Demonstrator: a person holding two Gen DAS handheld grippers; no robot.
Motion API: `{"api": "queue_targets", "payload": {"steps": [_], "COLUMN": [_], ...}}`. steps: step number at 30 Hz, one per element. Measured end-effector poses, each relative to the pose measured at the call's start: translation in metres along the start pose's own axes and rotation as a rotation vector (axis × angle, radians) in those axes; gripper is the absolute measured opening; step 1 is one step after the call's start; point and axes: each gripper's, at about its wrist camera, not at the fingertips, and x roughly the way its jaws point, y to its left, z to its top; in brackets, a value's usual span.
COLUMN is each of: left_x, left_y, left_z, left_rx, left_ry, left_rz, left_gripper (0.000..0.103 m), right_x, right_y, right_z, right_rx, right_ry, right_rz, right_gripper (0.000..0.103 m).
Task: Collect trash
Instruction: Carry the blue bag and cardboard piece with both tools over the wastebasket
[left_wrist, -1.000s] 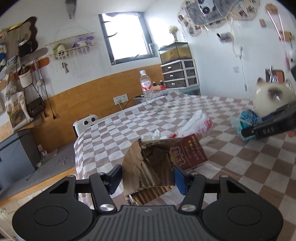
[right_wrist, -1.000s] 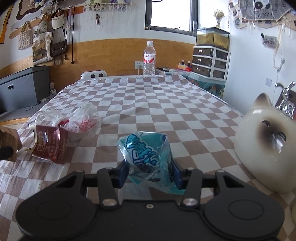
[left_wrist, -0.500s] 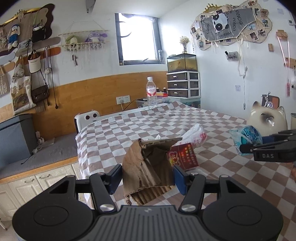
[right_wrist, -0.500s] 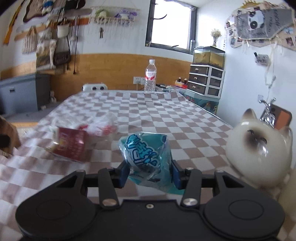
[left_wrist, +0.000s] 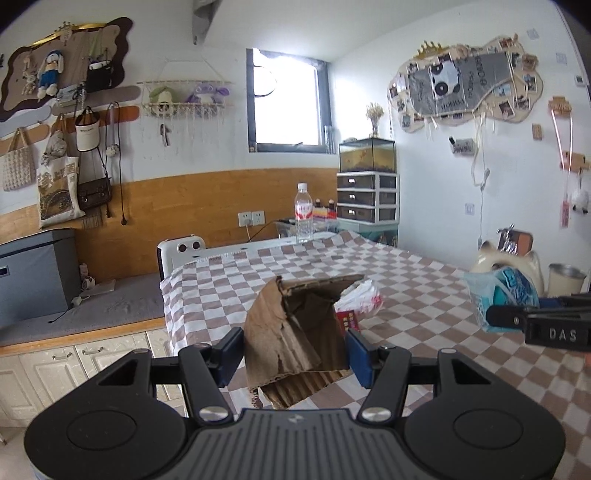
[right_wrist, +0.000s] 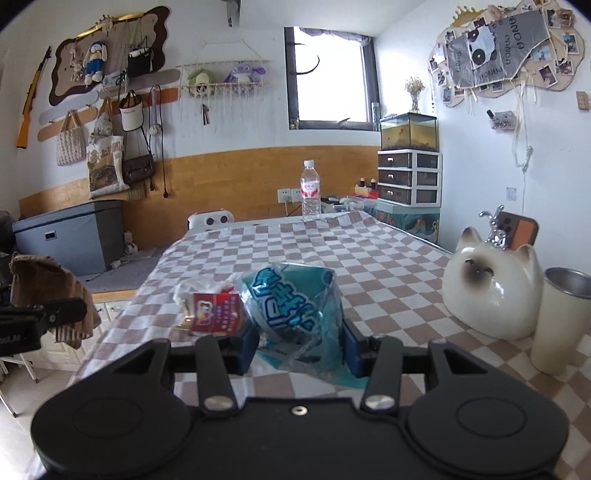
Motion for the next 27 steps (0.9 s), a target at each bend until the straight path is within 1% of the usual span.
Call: {"api": "queue_targets", "payload": {"steps": [6,13,21,27], "left_x": [-0.032,-0.065,-0.098,-0.117], "left_y": [0.007,0.025,0.06,0.091], "left_z": [-0.004,-0.01,-0.016,-0.024], "left_rx": [-0.041,-0.08,-0.119,-0.152], "left_ry": [-0.021,-0.04,-0.062,-0.07], "left_rz": [-0.006,0.003,0.047,0.092], "left_gripper": [0.06,0.06,0.06,0.06], "right_x": [-0.039,-0.071,-0.089,-0.091], "right_y": [0.015,0.044,0.088,0.127], "right_z": [-0.001,-0.004,0.001,0.003], "right_rx": [-0.007,-0.026,-0.081,-0.114], "right_ry": [-0.025,-0.041,-0.053,-0.053], "right_rz": [0.005,0.022,0.061,0.109], "right_gripper": [0.048,0.048,0.048,0.048]}}
